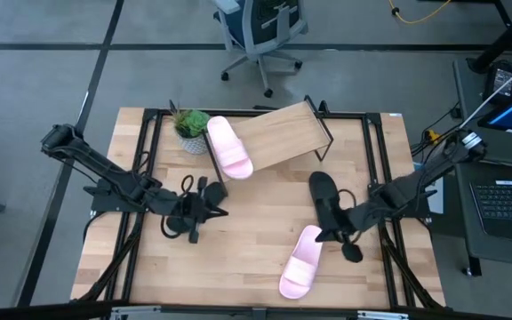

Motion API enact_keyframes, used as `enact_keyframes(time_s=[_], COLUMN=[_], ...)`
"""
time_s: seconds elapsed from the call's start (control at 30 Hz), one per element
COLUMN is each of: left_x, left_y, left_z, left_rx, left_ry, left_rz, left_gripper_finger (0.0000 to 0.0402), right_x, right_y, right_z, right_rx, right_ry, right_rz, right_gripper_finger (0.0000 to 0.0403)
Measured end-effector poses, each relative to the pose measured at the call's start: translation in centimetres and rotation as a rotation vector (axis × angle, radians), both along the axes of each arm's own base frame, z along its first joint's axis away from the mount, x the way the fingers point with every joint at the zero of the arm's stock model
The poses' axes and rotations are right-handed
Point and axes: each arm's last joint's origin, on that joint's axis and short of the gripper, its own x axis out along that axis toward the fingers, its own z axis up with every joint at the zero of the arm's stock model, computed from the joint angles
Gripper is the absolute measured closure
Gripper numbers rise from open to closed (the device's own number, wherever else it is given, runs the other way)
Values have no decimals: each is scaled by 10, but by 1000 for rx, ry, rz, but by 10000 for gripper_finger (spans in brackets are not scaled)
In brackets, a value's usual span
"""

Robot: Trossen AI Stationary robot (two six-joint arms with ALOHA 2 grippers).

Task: Pick and place slides into the shelf
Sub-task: Put the pink slide on the shelf

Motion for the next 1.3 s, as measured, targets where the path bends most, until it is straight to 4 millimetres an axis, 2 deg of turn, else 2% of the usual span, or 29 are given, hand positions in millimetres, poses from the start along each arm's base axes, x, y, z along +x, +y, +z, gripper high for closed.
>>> enact_keyframes(time_s=[0.17,0.33,0.63,0.77,1.0,1.13,1.3], left_x=[-3,-7,-8,-8,-8,-8,-8], left_y=[2,5,5,5,5,5,4], left_z=[-15,-28,-31,-31,-32,-32,-32], left_rx=[-34,-51,-56,-51,-26,-26,-31], left_ry=[14,45,40,46,49,51,57], left_rz=[14,60,72,71,63,56,33], left_gripper_finger=[399,401,401,399,399,400,398], right_x=[17,30,41,45,57,62,71], right_y=[11,18,23,27,35,39,46], right_z=[-5,-4,-12,-21,-45,-59,-72], right_rx=[-5,-21,77,107,78,56,110], right_ry=[135,207,290,349,417,446,468], right_rz=[-56,-91,-187,-176,-150,-154,-151], right_gripper_finger=[373,328,213,178,168,177,187])
